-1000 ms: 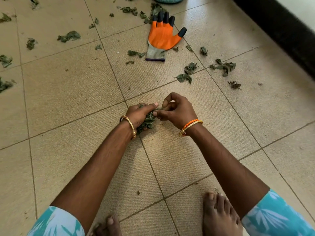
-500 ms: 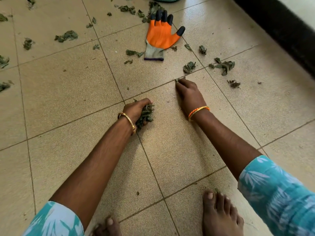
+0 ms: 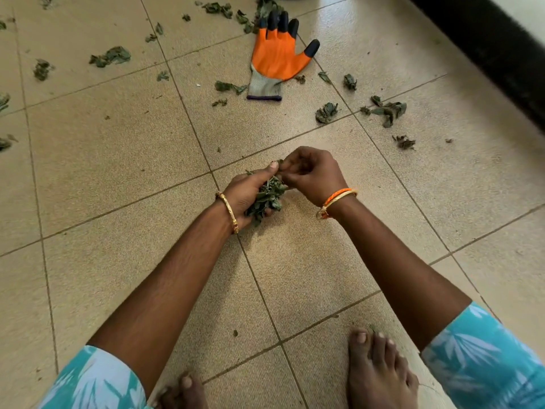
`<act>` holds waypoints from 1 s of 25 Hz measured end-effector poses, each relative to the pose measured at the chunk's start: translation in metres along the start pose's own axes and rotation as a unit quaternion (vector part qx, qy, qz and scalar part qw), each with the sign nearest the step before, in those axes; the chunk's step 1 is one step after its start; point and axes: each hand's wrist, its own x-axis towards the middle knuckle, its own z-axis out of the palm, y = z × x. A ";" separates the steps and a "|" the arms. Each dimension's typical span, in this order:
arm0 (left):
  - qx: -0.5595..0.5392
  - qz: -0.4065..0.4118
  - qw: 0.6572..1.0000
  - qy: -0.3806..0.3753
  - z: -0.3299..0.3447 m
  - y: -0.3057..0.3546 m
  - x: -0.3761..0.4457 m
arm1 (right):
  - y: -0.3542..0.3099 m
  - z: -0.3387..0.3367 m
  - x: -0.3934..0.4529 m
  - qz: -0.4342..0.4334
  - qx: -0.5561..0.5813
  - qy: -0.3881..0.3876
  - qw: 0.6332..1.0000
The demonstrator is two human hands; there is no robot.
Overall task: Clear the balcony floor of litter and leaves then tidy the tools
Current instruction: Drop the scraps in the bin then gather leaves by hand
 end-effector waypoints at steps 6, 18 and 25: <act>-0.021 0.006 0.996 0.084 -0.014 -0.001 0.008 | 0.002 -0.028 0.045 -0.059 -0.326 0.035 0.943; -0.053 0.002 0.992 0.114 -0.025 0.003 0.017 | 0.041 -0.050 0.100 -0.090 -0.436 0.113 0.888; 0.035 0.010 0.998 0.047 -0.013 0.009 0.014 | -0.004 0.004 0.017 -0.084 -0.091 0.109 0.986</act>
